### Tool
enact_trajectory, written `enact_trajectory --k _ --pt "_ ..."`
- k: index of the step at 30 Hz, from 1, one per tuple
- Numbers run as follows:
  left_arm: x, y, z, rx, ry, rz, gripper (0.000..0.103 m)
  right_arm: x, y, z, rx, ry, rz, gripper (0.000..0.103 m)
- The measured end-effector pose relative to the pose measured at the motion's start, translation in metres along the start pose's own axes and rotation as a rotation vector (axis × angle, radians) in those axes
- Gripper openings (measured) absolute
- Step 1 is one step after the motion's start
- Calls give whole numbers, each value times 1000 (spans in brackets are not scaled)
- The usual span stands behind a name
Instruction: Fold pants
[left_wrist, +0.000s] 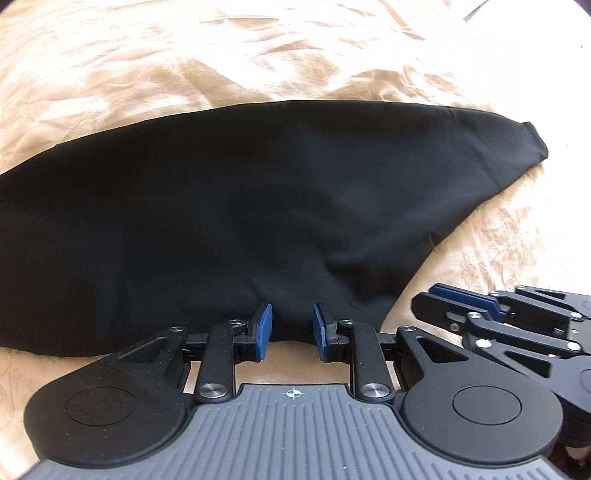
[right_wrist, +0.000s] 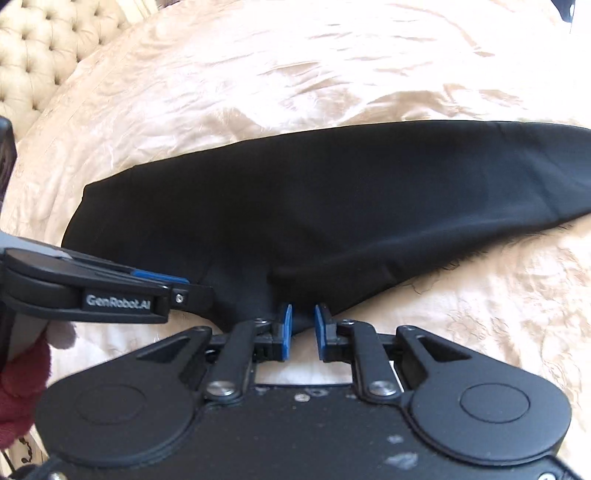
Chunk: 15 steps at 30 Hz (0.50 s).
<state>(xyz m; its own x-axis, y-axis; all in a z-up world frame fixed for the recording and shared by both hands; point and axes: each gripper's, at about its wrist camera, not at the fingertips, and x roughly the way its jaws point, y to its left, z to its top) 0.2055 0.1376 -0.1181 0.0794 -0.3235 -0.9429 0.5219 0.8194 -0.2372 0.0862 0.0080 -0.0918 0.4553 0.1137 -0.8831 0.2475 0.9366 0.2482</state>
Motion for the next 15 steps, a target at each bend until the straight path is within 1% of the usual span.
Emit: enact_trajectory --k 2,4,9,11,13,15 --pt "8 -6 -3 35 -3 34 25 -15 -12 -5 52 -11 -23 16" --pt "19 -1 -6 38 11 74 25 -27 -19 -12 100 -21 -49 17" --pt "25 9 -3 -2 17 69 25 -54 -35 -28 191 -46 -116 18" --pt "29 4 0 -5 14 76 25 -66 -53 -38 217 -59 -127 19" --pt "22 4 -4 -16 11 87 25 -77 -68 -45 227 -65 -137 19" --pt "11 -1 -6 -42 -5 118 25 -84 -85 -45 225 -69 -148 19"
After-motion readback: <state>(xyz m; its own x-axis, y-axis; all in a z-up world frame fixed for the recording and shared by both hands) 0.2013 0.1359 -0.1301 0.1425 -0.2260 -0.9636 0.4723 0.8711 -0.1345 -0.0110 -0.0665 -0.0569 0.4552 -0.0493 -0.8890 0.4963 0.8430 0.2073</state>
